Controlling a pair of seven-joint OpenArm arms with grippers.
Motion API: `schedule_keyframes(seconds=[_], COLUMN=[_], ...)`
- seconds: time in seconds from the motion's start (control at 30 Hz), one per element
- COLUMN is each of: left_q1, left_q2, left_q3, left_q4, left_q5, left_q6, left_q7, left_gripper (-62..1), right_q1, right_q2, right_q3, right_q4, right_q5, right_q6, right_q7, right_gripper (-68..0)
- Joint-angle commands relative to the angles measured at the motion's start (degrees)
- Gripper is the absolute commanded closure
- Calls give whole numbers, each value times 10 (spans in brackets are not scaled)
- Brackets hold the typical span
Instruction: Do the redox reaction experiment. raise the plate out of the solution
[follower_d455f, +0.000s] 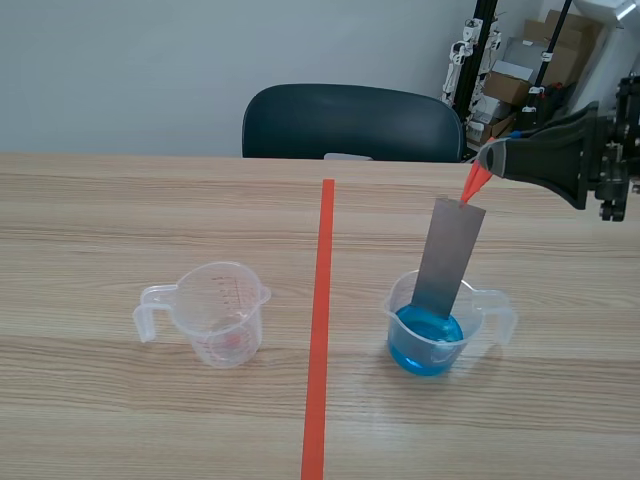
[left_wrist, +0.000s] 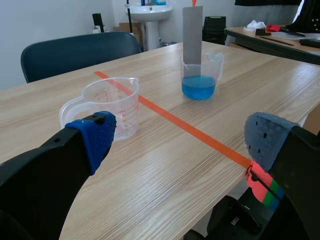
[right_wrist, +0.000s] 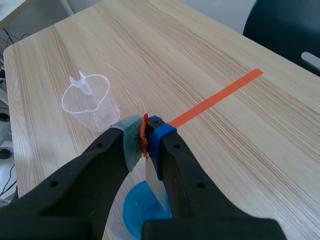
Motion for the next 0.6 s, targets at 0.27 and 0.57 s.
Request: schedule_keyframes(seconds=[0.27, 0.57], left_q1=[-11, -11], left_q2=[1, -17], left_q3=[2, 2], left_q4=[15, 71], left_q5=[-38, -38], left_q6=[-2, -19], left_q7=[-20, 28], left_gripper=[-535, -414], right_q1=[9, 9], right_q2=[36, 66], right_q3=[13, 18], right_q4=[55, 91], right_q5=[11, 11], right_q6=[9, 9], right_q7=[13, 30], right_gripper=[-2, -2])
